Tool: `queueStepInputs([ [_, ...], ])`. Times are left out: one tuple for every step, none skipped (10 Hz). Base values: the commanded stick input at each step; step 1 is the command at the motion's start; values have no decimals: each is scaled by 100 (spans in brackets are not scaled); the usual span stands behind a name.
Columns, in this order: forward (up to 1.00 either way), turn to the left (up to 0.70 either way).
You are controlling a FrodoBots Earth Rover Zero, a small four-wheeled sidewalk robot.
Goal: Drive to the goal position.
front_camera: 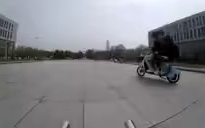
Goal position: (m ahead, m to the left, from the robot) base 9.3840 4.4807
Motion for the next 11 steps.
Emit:
queueStepInputs([
  [100, 0],
  [100, 0],
  [100, 0],
  [100, 0],
  [100, 0],
  [100, 0],
  [100, 0],
  [100, 0],
  [100, 0],
  [100, 0],
  [100, 0],
])
